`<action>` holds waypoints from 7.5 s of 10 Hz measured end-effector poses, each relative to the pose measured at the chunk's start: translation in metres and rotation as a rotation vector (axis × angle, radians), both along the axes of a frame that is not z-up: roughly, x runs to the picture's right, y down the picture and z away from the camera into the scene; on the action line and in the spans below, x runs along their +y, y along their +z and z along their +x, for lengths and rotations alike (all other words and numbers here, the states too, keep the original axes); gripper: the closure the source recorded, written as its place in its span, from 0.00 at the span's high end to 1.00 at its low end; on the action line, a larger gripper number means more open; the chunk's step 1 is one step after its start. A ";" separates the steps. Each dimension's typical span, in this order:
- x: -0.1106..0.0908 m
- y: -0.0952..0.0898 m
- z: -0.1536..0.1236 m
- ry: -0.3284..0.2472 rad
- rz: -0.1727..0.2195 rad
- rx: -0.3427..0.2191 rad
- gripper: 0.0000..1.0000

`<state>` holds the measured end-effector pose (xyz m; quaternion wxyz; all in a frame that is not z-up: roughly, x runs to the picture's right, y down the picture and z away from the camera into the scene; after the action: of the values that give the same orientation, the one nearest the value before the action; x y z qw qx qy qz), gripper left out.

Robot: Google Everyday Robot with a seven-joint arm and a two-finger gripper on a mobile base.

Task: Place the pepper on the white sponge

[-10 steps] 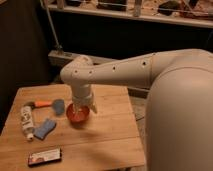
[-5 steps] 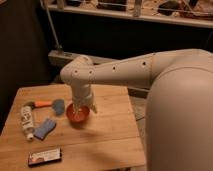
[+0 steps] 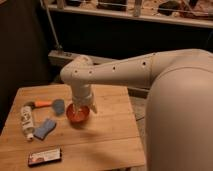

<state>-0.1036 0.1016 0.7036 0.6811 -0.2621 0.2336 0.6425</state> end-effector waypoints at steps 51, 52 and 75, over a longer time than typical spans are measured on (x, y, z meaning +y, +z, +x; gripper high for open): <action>-0.088 0.151 -0.312 -1.170 0.551 -1.269 0.65; -0.083 0.155 -0.318 -1.181 0.532 -1.273 0.65; -0.021 0.215 -0.322 -1.227 0.258 -1.268 0.24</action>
<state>-0.4253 0.0809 0.9181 0.9305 -0.3186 -0.1621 -0.0797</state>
